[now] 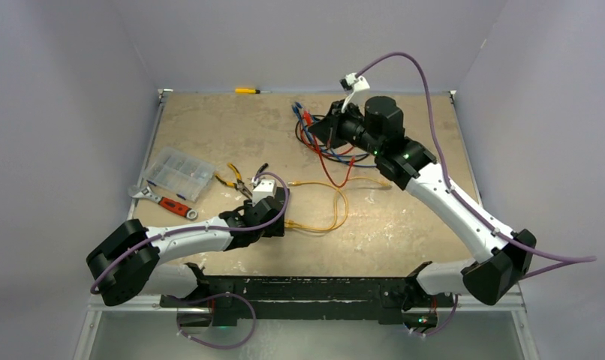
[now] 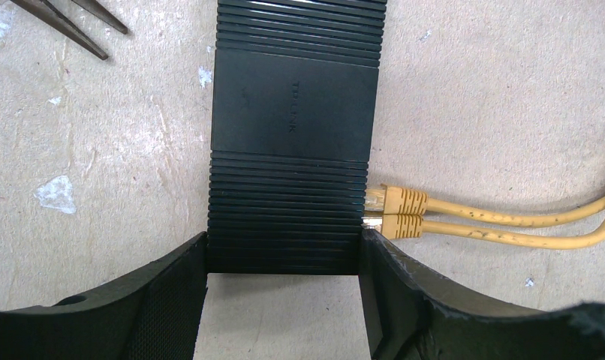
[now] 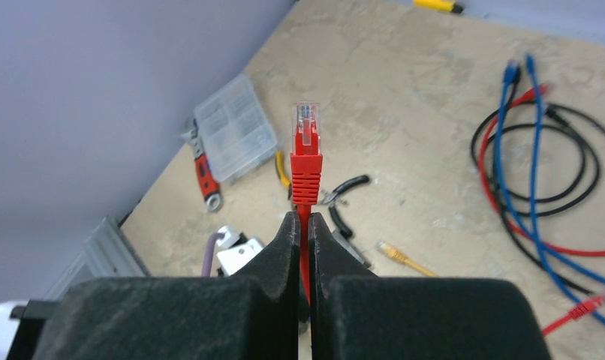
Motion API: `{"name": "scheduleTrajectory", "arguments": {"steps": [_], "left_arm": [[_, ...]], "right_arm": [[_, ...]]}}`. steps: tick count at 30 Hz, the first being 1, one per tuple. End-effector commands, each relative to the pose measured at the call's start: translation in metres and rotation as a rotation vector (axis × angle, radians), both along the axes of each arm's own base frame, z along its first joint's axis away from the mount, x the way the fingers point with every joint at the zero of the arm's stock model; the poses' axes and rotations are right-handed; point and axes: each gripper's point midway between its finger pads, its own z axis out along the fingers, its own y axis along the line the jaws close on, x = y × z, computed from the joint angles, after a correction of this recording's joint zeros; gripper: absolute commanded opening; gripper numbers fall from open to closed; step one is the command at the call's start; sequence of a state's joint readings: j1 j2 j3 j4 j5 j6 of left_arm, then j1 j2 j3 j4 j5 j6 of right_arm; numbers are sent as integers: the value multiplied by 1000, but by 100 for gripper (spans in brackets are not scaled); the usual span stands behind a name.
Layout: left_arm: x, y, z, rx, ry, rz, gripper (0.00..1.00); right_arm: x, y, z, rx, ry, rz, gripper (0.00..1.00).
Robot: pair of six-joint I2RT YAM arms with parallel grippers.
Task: Pull the plug from the switch port
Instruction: Place the connector at the center of the board.
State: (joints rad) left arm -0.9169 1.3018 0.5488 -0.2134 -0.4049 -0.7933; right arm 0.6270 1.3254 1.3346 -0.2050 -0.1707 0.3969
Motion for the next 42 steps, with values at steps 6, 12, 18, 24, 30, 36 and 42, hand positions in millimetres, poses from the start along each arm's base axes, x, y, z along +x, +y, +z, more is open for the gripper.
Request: {"name": "scheduleTrajectory", "arguments": {"steps": [6, 12, 18, 24, 30, 36, 42], "left_arm": [[-33, 25, -37, 128, 155, -31, 0], [-33, 27, -38, 135, 157, -27, 0], [-32, 27, -39, 141, 158, -26, 0], [-32, 27, -40, 149, 161, -25, 0], [-31, 27, -39, 149, 158, -25, 0], [-33, 28, -40, 152, 162, -25, 0], [-34, 28, -41, 150, 166, -26, 0]], "right_arm": [[47, -31, 31, -37, -91, -142, 0], [77, -40, 24, -50, -77, -149, 0], [108, -42, 1, -67, -34, -135, 0], [136, -35, -29, -65, 29, -88, 0], [164, -23, -51, -51, 73, -48, 0], [189, -13, -73, -24, 121, -14, 0], [209, -6, -77, 7, 134, -1, 0]]}}
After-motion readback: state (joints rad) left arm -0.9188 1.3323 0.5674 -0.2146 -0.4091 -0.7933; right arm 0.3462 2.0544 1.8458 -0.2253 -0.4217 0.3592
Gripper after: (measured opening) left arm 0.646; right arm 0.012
